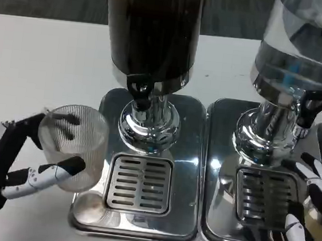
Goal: Grasp the cup under the faucet to collect the drink, then remove the cup.
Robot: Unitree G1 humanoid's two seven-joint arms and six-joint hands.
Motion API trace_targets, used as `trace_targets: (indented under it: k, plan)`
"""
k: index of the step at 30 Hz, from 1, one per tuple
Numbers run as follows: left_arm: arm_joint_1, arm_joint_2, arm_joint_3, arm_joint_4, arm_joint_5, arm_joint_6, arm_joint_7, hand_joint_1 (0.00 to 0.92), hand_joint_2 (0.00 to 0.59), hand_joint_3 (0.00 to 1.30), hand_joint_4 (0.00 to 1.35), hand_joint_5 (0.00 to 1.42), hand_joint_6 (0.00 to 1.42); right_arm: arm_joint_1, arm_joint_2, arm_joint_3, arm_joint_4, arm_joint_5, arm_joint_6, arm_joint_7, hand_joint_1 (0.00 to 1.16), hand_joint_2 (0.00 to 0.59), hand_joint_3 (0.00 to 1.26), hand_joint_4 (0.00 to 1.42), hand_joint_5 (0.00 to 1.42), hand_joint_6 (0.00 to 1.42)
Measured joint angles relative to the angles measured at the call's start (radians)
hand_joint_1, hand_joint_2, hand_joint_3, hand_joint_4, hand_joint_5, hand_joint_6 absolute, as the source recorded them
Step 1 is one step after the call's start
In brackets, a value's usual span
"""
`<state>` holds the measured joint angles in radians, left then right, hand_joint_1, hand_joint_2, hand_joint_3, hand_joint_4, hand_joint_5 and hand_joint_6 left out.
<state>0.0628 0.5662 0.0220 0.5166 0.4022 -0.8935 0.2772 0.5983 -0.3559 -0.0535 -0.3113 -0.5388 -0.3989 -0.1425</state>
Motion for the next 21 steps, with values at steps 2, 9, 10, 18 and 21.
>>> trace_targets:
  k: [2, 9, 10, 18, 21]
  plan:
    - [-0.007, -0.006, -0.001, 0.0, 0.0, 0.001, -0.012, 0.177, 0.14, 0.51, 0.58, 0.77, 0.76, 0.003, 0.002, -0.001, -0.002, 0.001, 0.0, 0.0, 0.33, 0.586, 0.18, 0.04, 0.03, 0.16]
    - [-0.066, -0.03, -0.035, 0.016, 0.02, 0.006, -0.044, 0.177, 0.14, 0.51, 0.59, 0.79, 0.78, 0.006, 0.007, -0.001, -0.004, 0.006, 0.0, 0.0, 0.34, 0.586, 0.18, 0.04, 0.03, 0.16]
    - [-0.07, -0.031, -0.039, 0.023, 0.024, 0.006, -0.047, 0.177, 0.14, 0.52, 0.59, 0.79, 0.78, 0.006, 0.008, -0.001, -0.005, 0.006, 0.0, 0.0, 0.34, 0.586, 0.18, 0.04, 0.03, 0.16]
    - [-0.097, -0.041, -0.053, 0.071, 0.042, 0.007, -0.048, 0.186, 0.138, 0.52, 0.6, 0.79, 0.79, 0.001, 0.02, 0.003, -0.012, 0.005, 0.0, 0.001, 0.35, 0.586, 0.18, 0.04, 0.03, 0.16]
    - [-0.11, -0.042, -0.053, 0.089, 0.042, 0.006, -0.048, 0.188, 0.137, 0.52, 0.6, 0.79, 0.79, 0.0, 0.033, 0.009, -0.02, 0.001, 0.001, 0.002, 0.36, 0.586, 0.19, 0.04, 0.03, 0.16]
